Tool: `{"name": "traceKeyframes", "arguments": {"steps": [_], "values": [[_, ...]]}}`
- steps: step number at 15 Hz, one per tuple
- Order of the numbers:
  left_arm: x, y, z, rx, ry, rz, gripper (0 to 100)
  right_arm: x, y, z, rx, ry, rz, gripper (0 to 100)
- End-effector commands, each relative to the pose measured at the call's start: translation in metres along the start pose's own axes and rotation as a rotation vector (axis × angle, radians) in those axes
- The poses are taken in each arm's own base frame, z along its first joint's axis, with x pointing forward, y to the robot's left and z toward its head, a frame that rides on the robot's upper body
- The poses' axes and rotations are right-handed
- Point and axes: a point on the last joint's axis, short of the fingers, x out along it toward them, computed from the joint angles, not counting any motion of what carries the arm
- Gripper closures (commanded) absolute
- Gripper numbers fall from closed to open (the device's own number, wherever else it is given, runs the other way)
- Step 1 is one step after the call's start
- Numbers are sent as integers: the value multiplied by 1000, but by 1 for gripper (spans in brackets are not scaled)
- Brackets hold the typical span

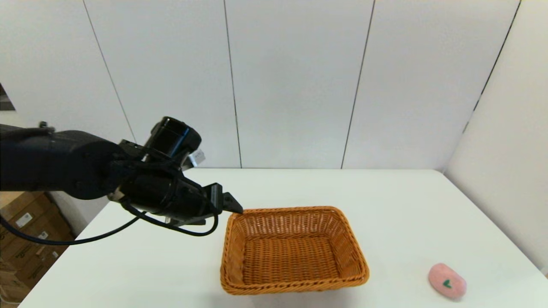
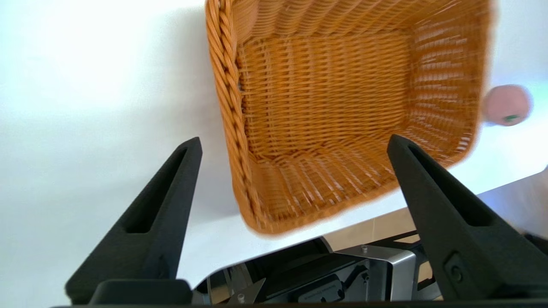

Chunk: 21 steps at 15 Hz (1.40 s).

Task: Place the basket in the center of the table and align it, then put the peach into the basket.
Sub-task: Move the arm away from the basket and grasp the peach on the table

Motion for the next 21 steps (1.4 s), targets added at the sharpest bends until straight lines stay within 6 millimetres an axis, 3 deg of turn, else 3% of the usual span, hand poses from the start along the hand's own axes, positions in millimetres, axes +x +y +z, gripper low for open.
{"name": "traceKeyframes", "arguments": {"steps": [1, 5, 8, 10, 13, 21], "values": [[-98, -8, -27, 128, -261, -18, 0, 0, 0, 0, 0, 2, 0, 0], [-153, -8, -76, 251, -496, 68, 0, 0, 0, 0, 0, 1, 0, 0], [-185, -2, -99, 322, -585, 8, 0, 0, 0, 0, 0, 1, 0, 0], [-193, 7, -108, 349, -606, 5, 0, 0, 0, 0, 2, 1, 0, 0], [-192, 37, -127, 452, -640, 115, 0, 0, 0, 0, 2, 1, 0, 0], [-199, 90, -185, 440, -829, 246, 0, 0, 0, 0, 2, 1, 0, 0]]}}
